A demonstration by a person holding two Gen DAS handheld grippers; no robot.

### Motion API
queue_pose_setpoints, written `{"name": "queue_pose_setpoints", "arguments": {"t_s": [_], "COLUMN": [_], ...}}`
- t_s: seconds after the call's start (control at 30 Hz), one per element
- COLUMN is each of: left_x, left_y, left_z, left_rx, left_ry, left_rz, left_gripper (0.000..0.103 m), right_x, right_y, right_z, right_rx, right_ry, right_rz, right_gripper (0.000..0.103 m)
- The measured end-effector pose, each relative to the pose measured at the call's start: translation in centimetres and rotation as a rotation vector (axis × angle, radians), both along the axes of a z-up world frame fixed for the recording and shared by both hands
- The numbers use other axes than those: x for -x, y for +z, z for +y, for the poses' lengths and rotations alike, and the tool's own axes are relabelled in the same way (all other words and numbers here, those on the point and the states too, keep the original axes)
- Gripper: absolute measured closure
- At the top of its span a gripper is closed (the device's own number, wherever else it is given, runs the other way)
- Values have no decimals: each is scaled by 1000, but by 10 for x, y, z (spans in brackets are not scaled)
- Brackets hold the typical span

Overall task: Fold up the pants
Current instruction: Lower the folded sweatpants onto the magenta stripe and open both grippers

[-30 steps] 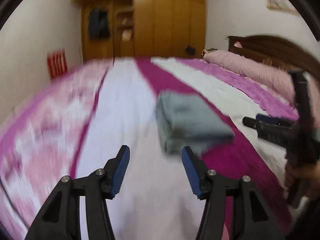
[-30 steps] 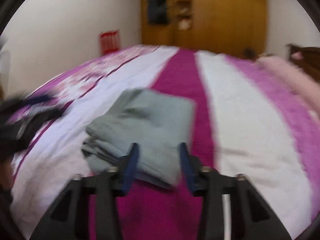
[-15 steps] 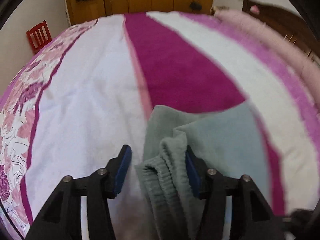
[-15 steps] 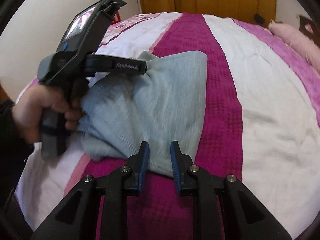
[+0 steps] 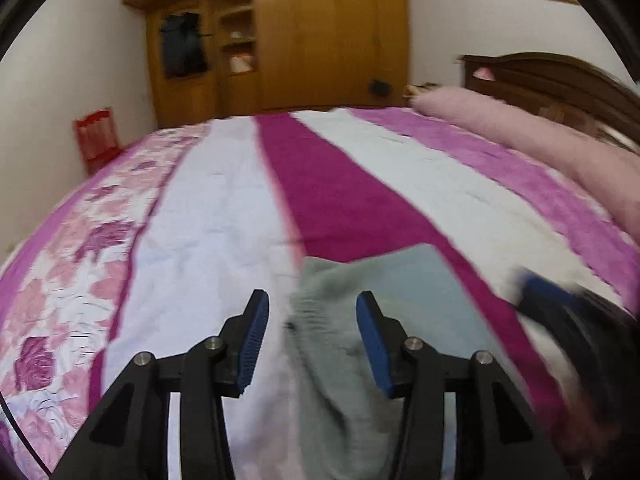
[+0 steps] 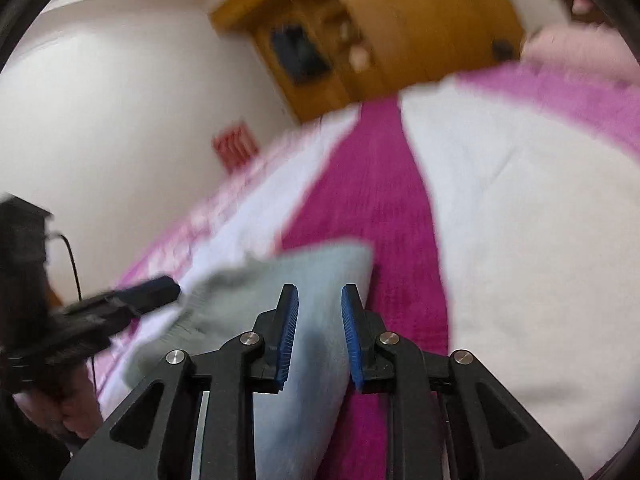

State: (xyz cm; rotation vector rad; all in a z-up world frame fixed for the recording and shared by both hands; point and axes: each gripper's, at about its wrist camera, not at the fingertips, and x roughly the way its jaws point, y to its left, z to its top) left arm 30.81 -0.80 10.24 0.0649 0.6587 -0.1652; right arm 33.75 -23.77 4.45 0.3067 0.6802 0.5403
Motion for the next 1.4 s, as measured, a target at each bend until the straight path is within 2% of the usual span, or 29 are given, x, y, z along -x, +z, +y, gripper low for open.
{"name": "queue_pose_setpoints", "arguments": {"t_s": [0.03,0.1,0.13,0.17,0.23,0.27,0.33,0.37,0.43,0.47,0.5,0.53,0.6,0.67,0.7,0.73,0.8,0.83,0.9,1.03,1.1,1.17,1.27,1.33,1.4], "left_x": [-2,-12,-22,-32,-45,-53,-65,-69,-67,-61,-58,-55,-50,-51,-50,-47,-37,-32,-28,-7,9,20,41,51,64], "left_y": [0,-3,-6,-11,-21,-28,-47,-54,-52,-47,-45,-42,-35,-25,-21,-17,-11,-11,-15,-34,-36,-35,-31,-28,-36], "left_z": [-1,0,-1,2,3,2,-2,3,9,15,22,37,60,69,67,55,28,15,-1,-9,-5,3,17,27,41], "left_rx": [38,90,121,159,187,164,0,16,47,28,25,81,182,280,328,338,239,194,160,122,133,178,212,175,167], "left_ry": [-38,-88,-109,-132,-162,-163,-43,3,49,128,183,212,182,70,-23,-139,-240,-252,-264,-150,-121,-85,-15,50,113], "left_rz": [14,50,81,115,141,145,137,133,106,55,37,32,27,61,93,111,82,74,133,218,214,238,255,251,300], "left_gripper": [74,100,100,101,102,102,102,101,101,102,103,103,103,103,103,103,103,103,103,103,103,103,102,102,102], "right_x": [-7,-8,-8,-10,-22,-31,-31,-28,-16,-9,-6,-4,-4,-5,-7,-11,-11,-8,8,53,77,96,108,115,124], "right_y": [0,6,7,3,-5,-6,-2,2,15,21,25,28,26,17,12,8,2,0,7,11,5,2,8,10,9], "right_z": [15,41,51,58,56,49,40,41,51,53,52,52,59,71,77,80,77,76,76,77,74,76,72,69,68], "right_rx": [74,210,277,327,371,348,347,403,590,574,508,426,295,288,313,331,348,365,393,437,450,471,501,528,599], "right_ry": [22,53,73,80,20,-2,-82,-139,-306,-292,-237,-154,24,96,107,110,100,62,28,-47,-60,-95,-110,-117,-141], "right_rz": [7,-41,-70,-71,-27,-15,-31,-70,-199,-231,-244,-236,-191,-167,-150,-125,-49,-18,-9,6,28,15,35,49,66], "right_gripper": [78,70,66,66,67,66,66,70,87,87,87,87,87,87,87,87,87,87,87,83,80,78,73,70,70]}}
